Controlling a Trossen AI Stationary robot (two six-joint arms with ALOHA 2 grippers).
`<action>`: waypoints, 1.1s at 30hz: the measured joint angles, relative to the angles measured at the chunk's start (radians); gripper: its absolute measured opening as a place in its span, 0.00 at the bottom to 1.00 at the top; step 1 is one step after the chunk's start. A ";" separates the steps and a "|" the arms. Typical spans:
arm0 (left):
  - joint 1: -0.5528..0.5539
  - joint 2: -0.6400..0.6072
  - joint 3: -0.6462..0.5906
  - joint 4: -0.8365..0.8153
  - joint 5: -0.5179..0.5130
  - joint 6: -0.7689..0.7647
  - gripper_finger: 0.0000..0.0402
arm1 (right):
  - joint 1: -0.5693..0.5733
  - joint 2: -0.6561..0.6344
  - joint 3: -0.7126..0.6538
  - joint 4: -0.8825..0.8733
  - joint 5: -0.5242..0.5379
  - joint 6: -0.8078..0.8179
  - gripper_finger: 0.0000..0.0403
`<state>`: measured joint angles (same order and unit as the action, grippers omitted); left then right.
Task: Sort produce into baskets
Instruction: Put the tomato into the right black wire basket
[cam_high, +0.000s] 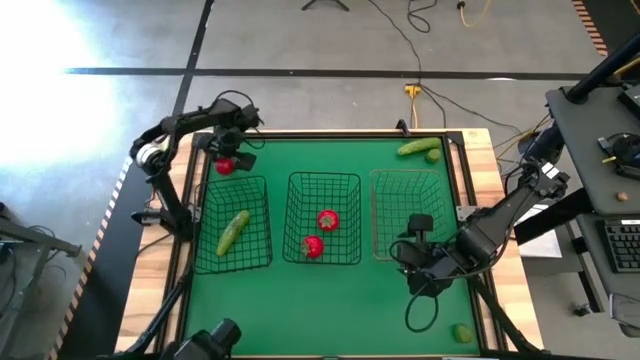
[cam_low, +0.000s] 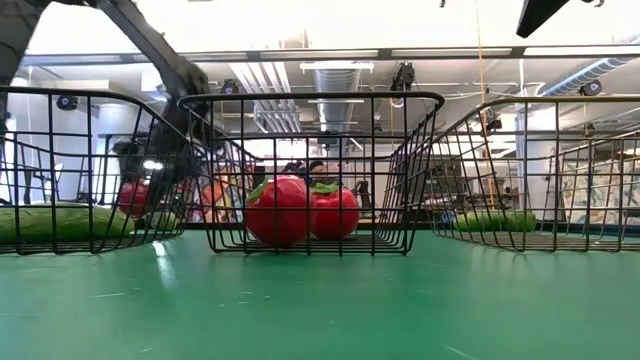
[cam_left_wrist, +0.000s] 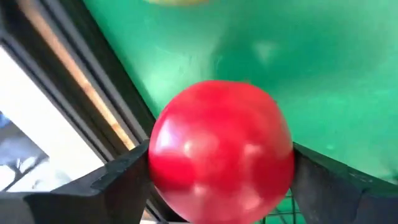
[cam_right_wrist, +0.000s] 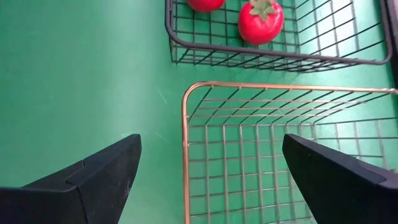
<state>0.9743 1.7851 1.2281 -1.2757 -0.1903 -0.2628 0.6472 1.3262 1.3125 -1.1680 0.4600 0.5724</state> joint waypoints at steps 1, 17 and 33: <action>-0.008 -0.033 0.000 0.000 -0.001 0.004 0.77 | 0.000 0.000 0.000 0.000 0.011 -0.009 0.95; -0.585 -0.496 -0.013 0.627 0.285 -0.107 0.72 | -0.108 0.018 -0.005 0.118 0.097 -0.206 0.95; -0.960 -0.137 0.015 0.852 0.069 -0.142 0.72 | -0.104 0.024 -0.003 0.153 0.079 -0.180 0.95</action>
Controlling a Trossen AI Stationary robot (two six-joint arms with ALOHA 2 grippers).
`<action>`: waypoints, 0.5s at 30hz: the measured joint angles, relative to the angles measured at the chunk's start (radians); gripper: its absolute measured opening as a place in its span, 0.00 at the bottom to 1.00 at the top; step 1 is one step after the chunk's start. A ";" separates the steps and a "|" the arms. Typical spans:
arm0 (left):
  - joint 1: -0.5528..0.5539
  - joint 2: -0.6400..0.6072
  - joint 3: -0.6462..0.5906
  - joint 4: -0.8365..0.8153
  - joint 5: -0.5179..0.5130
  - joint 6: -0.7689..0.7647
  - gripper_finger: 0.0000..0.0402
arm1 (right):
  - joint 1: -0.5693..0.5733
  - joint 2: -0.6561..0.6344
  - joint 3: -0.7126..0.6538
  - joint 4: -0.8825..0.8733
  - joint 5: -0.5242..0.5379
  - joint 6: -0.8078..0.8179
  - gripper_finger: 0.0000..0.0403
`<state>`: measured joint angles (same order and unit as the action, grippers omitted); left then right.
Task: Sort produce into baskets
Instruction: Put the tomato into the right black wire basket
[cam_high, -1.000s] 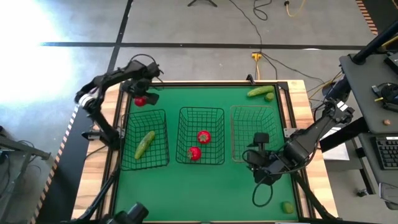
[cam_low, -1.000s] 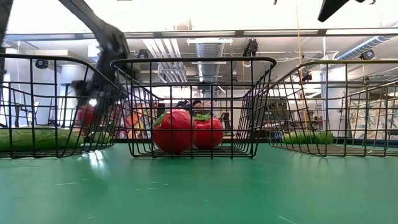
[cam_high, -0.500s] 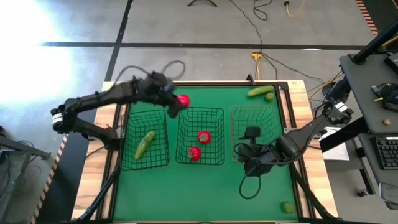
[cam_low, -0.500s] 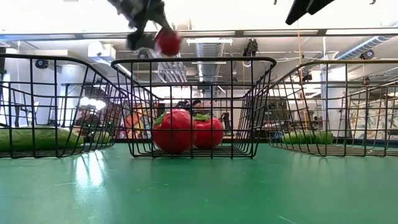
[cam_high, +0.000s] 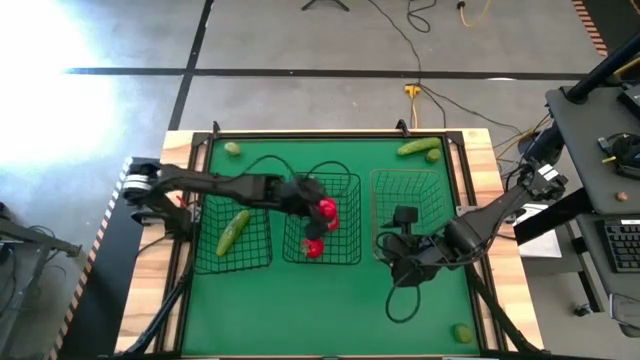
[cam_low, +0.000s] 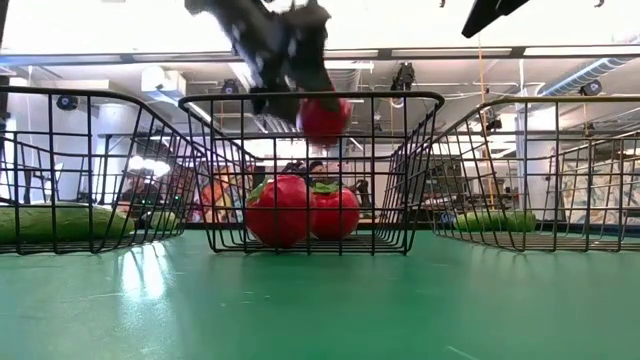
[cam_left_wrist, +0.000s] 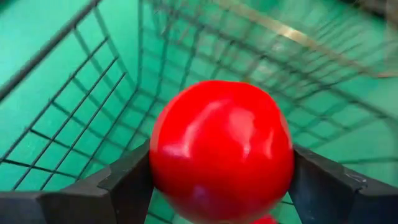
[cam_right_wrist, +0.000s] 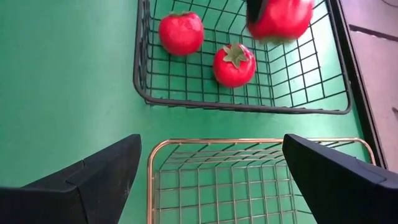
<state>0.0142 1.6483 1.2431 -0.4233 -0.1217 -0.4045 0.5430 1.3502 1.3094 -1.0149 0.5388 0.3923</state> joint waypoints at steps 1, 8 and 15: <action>0.005 0.025 0.006 -0.009 -0.004 -0.001 0.72 | 0.000 0.000 0.000 0.000 0.000 0.000 0.95; 0.050 0.121 0.034 -0.093 -0.039 -0.009 0.72 | 0.021 0.000 -0.001 -0.001 -0.023 0.041 0.95; 0.058 0.133 0.034 -0.174 -0.102 -0.001 0.83 | 0.022 0.000 -0.001 -0.007 -0.023 0.059 0.95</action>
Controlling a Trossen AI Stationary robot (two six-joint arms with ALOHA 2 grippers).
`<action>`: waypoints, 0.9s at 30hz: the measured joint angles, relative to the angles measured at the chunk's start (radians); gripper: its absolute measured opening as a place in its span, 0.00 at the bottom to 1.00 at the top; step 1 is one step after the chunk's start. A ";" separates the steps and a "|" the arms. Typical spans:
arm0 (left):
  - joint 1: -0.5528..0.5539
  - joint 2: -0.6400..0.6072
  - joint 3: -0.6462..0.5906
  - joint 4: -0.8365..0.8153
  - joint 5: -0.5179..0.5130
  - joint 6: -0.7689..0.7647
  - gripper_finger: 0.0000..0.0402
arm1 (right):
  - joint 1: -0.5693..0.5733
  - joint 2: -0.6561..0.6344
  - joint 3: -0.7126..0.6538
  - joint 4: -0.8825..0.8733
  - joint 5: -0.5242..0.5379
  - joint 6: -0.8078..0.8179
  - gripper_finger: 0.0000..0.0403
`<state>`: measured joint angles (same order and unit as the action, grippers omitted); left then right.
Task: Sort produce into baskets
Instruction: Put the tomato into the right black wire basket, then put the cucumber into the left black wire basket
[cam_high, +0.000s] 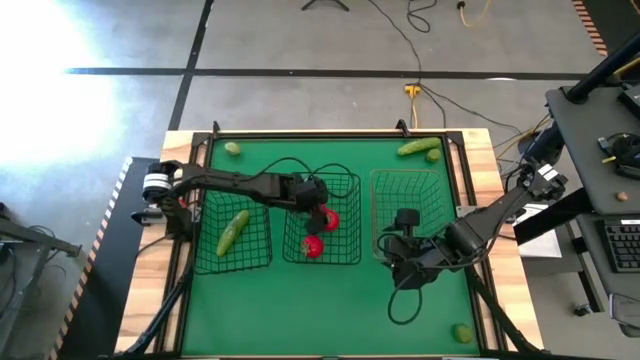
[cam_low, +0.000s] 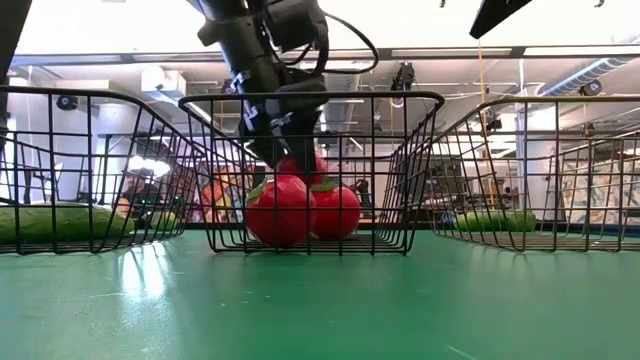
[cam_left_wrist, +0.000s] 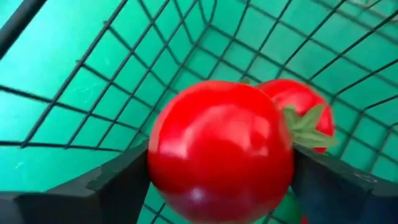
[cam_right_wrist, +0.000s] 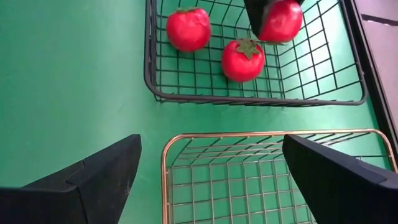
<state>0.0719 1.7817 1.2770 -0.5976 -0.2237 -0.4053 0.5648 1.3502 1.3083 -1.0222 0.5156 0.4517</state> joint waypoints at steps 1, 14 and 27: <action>0.000 0.000 0.000 -0.006 0.000 0.004 0.86 | -0.001 0.000 0.000 -0.001 0.000 -0.002 0.95; -0.073 -0.229 0.026 -0.030 -0.117 0.013 0.92 | -0.159 -0.009 0.138 -0.344 0.060 0.001 0.95; -0.527 -0.472 -0.247 0.427 -0.380 0.098 0.89 | -0.803 0.006 0.144 -0.348 -0.019 -0.438 0.95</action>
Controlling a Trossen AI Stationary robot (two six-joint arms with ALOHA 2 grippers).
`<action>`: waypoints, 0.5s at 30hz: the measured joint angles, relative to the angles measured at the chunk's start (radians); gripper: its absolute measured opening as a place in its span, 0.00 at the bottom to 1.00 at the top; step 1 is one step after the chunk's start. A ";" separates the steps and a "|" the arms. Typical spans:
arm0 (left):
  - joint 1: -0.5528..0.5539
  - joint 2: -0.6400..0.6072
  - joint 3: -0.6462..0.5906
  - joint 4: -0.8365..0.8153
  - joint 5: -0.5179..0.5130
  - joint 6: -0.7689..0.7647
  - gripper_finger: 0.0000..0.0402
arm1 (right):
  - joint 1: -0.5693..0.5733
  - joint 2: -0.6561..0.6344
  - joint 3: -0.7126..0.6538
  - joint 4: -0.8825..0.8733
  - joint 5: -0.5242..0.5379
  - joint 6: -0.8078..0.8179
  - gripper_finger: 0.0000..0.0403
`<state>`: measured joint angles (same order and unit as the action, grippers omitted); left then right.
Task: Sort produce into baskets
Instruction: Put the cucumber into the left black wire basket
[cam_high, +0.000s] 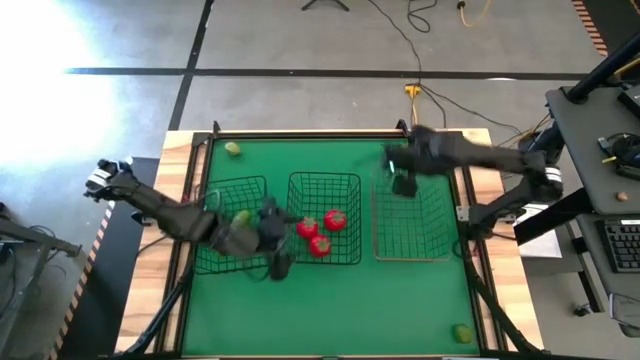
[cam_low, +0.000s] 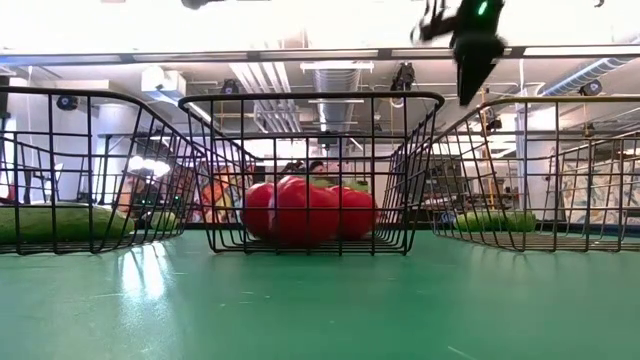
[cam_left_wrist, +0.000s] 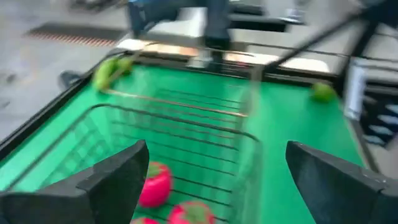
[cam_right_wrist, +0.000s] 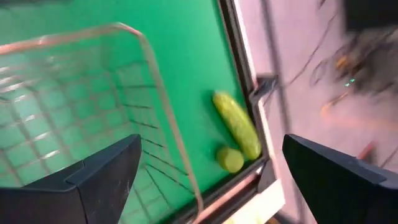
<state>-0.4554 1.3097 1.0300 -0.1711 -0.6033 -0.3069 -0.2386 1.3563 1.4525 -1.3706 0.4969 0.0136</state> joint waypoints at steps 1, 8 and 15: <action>-0.033 -0.003 -0.024 0.034 -0.015 0.012 0.89 | -0.077 0.014 0.000 0.020 -0.041 -0.047 0.95; -0.200 -0.004 -0.170 0.215 -0.168 -0.035 0.89 | -0.546 0.173 0.001 0.129 -0.279 -0.289 0.95; -0.253 0.004 -0.259 0.277 -0.218 -0.134 0.89 | -0.744 0.400 0.011 0.114 -0.288 -0.378 0.95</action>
<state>-0.7088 1.3140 0.7708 0.1060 -0.8212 -0.4405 -0.9827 1.7560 1.4630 -1.2566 0.2092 -0.3645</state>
